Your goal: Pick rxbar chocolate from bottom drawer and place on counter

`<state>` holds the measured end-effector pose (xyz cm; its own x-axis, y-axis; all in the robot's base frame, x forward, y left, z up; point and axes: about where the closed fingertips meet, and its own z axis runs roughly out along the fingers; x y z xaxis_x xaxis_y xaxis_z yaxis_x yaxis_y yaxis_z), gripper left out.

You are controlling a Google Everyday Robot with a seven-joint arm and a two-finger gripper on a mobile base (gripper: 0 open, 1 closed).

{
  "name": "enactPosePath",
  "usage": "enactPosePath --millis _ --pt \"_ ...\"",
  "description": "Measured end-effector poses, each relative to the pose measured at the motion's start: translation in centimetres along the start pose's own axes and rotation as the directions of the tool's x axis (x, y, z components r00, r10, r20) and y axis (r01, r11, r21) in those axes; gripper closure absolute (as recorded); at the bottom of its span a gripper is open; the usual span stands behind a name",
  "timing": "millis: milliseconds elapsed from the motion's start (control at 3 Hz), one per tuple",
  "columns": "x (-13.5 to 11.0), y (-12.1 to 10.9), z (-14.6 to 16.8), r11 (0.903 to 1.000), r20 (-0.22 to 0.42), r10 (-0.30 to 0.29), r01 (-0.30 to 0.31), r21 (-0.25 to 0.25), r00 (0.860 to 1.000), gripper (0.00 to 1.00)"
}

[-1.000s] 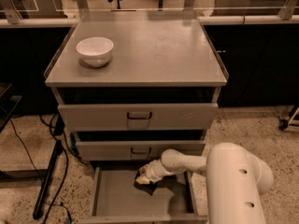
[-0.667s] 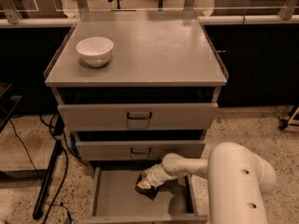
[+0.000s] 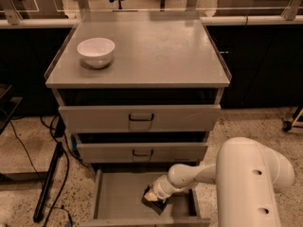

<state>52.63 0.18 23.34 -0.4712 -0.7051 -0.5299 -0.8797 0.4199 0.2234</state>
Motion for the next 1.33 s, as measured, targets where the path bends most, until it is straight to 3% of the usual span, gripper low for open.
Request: enactPosePath --millis 667,1000,1333 --pt "0.2 0.6 0.0 1.0000 -0.004 0.000 0.000 -0.006 1.000 1.00" --pt "-1.4 0.6 -5.3 0.9973 -0.016 -0.017 0.018 0.071 1.000 1.00" --pt "-1.4 0.6 -5.2 0.9974 -0.016 -0.016 0.017 0.070 1.000 1.00"
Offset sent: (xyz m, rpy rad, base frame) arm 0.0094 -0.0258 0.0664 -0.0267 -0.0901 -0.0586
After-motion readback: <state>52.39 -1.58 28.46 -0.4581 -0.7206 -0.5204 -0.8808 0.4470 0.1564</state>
